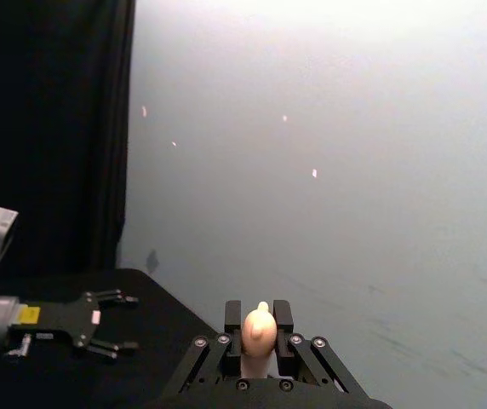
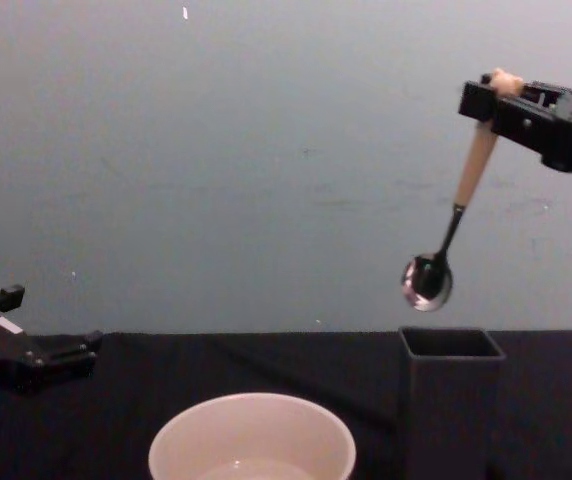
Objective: Pick up the stirring spoon with one hand, stir inside the cup, then place it back in its original position.
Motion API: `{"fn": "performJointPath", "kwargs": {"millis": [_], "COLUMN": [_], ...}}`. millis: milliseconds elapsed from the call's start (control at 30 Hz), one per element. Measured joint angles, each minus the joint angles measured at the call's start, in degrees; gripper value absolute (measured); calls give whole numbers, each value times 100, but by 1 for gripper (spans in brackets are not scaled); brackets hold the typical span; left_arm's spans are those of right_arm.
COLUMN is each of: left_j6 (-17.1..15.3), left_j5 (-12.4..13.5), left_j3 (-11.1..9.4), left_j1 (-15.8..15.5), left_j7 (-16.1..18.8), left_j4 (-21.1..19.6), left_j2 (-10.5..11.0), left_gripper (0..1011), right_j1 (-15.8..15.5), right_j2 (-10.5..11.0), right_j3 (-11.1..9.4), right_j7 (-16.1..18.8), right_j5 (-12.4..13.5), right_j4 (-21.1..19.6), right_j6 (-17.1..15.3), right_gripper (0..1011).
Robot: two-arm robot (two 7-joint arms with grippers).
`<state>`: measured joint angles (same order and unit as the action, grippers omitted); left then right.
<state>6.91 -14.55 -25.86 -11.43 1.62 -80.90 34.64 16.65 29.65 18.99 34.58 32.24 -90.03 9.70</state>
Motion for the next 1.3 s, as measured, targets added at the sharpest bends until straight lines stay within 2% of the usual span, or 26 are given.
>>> {"fn": "performJointPath", "kwargs": {"millis": [200,500,733,1300], "left_j6": [0,0,0,0], "left_j5": [0,0,0,0], "left_j3": [0,0,0,0], "left_j1": [0,0,0,0], "left_j7": [0,0,0,0], "left_j4": [0,0,0,0], "left_j2": [0,0,0,0], "left_gripper": [1001,1001,1001,1001], "right_j1": [-139,-248,-263,-146], "right_j2": [122,179,157,-67], "right_j3": [-107,-131,-44,233], "right_j7": [-115,-155,-242,-579], "right_j5": [21,59,63,-19], "right_j4": [-82,-150,-129,218], "right_j6": [-113,-274,-475,-1027], "right_gripper": [214,214,214,214]}}
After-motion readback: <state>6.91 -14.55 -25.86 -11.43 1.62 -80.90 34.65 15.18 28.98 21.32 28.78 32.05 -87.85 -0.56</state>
